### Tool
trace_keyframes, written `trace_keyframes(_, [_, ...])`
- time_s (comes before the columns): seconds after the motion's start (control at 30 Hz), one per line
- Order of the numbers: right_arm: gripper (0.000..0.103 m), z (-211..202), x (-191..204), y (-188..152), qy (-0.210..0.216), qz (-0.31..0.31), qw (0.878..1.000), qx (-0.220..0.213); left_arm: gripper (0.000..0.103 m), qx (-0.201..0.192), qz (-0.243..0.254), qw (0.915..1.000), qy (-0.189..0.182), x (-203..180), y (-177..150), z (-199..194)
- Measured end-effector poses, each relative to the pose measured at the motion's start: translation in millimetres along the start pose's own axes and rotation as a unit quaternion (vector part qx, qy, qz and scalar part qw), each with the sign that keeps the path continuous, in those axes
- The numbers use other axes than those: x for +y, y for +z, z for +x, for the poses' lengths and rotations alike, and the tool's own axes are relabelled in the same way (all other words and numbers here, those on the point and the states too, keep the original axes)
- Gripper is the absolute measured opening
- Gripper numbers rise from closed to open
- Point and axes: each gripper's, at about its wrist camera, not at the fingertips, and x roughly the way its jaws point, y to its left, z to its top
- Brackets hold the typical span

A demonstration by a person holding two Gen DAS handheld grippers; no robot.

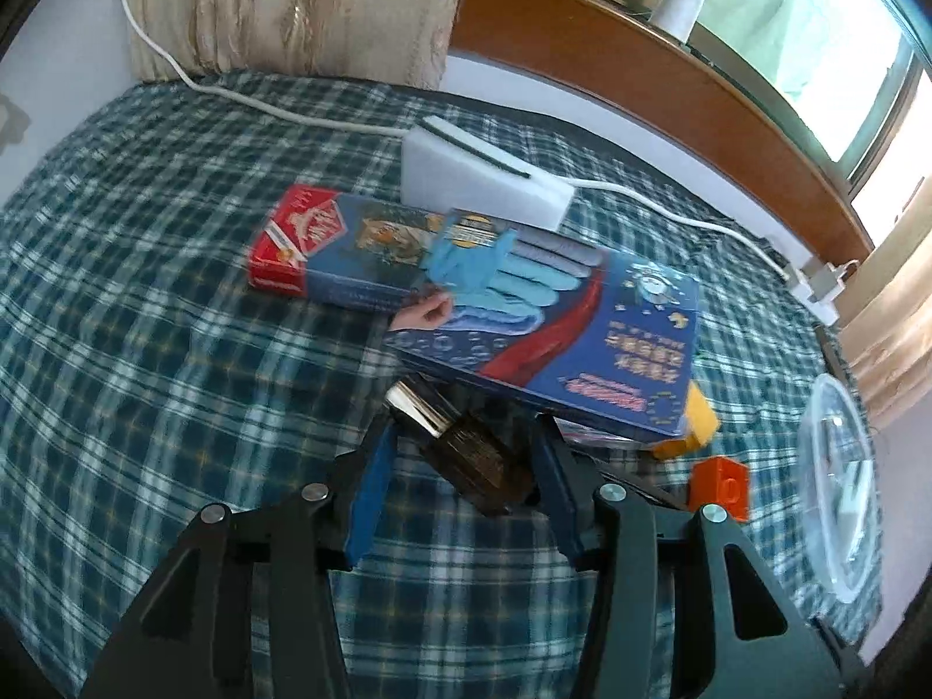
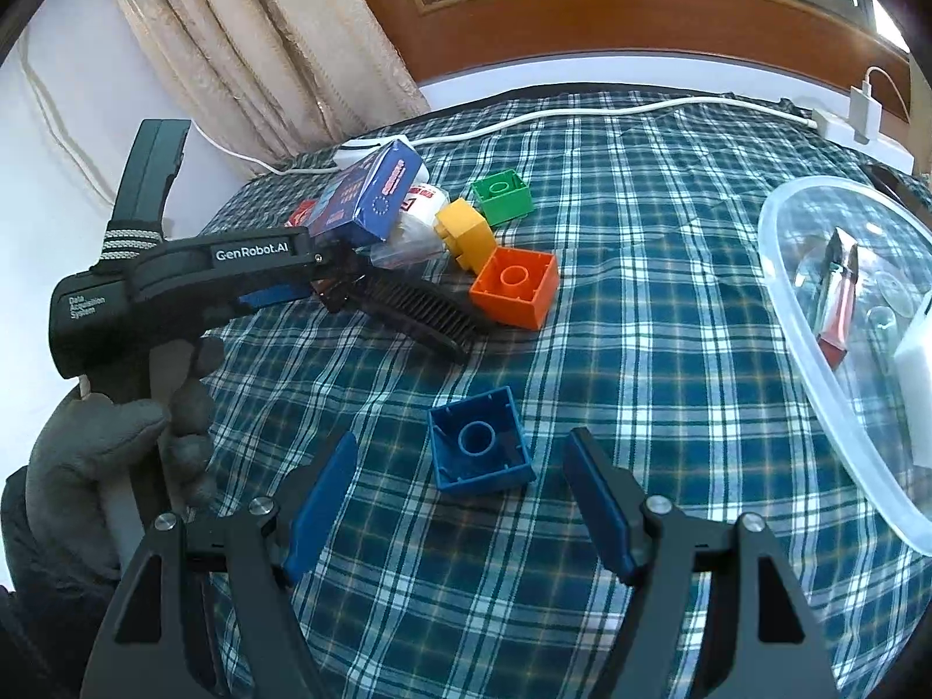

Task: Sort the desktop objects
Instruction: 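Grasp dark Estee Lauder bottle with left tool while right tool grasps blue block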

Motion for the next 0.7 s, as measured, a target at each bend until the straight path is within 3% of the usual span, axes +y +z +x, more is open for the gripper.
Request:
trace_keyframes(0.17, [0.077, 1, 0, 1, 0.0, -0.002, 1.0, 0.001, 0.057, -0.004, 0.013, 0.9998, 0.012, 6, 1, -2])
trace_keyframes(0.5, [0.077, 2, 2, 1, 0.0, -0.004, 1.0, 0.001, 0.058, 0.001, 0.024, 0.9993, 0.027, 28, -6, -15])
trace_keyframes(0.7, [0.077, 3, 4, 1, -0.002, -0.008, 1.0, 0.0, 0.057, -0.003, 0.044, 0.9982, 0.04, 20, -6, -9])
